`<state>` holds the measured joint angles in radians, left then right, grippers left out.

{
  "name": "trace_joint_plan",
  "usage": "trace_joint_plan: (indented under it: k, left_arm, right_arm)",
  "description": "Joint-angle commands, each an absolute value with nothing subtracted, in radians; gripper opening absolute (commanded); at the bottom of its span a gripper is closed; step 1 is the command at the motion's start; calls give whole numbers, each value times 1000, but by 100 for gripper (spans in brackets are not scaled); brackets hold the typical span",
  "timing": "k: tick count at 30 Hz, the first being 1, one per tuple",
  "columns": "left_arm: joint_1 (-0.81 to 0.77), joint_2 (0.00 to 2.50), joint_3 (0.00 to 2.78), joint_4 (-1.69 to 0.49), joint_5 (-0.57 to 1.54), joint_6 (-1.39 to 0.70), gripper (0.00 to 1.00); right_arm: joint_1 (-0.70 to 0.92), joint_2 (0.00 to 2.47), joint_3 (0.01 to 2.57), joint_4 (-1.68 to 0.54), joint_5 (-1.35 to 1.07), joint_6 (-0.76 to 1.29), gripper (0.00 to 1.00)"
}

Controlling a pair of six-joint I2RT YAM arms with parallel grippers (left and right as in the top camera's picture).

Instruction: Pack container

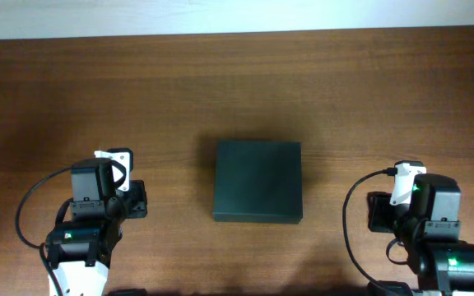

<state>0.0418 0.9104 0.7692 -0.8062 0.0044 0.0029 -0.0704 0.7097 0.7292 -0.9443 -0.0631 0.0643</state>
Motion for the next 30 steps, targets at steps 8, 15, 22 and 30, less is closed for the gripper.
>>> trace_joint_plan:
  k: [8, 15, 22, 30]
  left_arm:
    - [47, 904, 766, -803, 1, -8, 99]
    - [47, 904, 766, -803, 1, -7, 99]
    - [47, 904, 766, -804, 1, -8, 99]
    - [47, 904, 766, -804, 1, -8, 99]
  right_arm:
    - [-73, 747, 720, -929, -51, 72, 99]
    - [-73, 793, 720, -930, -51, 72, 99]
    - [-72, 867, 720, -929, -51, 72, 99]
    - [-70, 872, 717, -926, -51, 72, 99]
